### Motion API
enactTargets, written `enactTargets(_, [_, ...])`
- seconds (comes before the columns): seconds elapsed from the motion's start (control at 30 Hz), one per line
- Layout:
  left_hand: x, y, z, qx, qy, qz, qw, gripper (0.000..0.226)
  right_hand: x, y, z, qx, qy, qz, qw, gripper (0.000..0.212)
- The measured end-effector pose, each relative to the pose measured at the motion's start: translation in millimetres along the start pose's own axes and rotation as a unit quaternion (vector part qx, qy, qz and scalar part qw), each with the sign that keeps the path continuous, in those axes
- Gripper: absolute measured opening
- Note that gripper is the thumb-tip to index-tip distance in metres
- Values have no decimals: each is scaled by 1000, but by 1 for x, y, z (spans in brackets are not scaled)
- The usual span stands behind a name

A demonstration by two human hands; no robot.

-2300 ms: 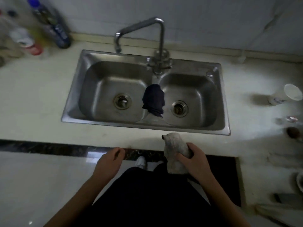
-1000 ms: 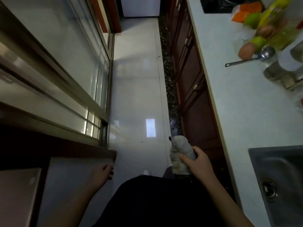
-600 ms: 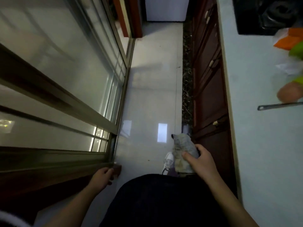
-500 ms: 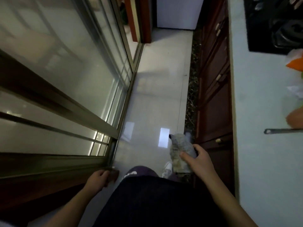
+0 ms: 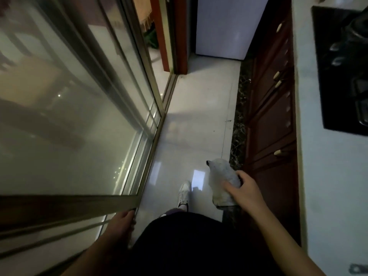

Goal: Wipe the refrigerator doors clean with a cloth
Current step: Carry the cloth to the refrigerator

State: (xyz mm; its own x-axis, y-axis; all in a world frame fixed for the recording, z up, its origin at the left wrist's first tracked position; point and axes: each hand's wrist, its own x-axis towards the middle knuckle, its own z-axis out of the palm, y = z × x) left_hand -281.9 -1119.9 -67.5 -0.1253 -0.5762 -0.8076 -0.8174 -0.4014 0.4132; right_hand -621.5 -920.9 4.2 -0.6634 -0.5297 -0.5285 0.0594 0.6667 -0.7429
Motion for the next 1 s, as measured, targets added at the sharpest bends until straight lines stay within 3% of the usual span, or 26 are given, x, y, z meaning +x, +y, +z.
enactTargets(0.2, [81, 144, -6, 114, -66, 62, 989, 29, 73, -43, -29, 48, 55, 52, 996, 21])
enactTargets(0.4, [135, 276, 17, 157, -91, 101, 978, 26, 152, -70, -61, 87, 98, 103, 986, 22])
enactTargets(0.67, [193, 390, 29, 119, -57, 70, 989, 26, 305, -128, -112, 84, 63, 102, 989, 19])
enactTargets(1.0, [241, 516, 35, 32, 2, 24, 999, 32, 480, -263, -171, 35, -9, -1, 999, 15])
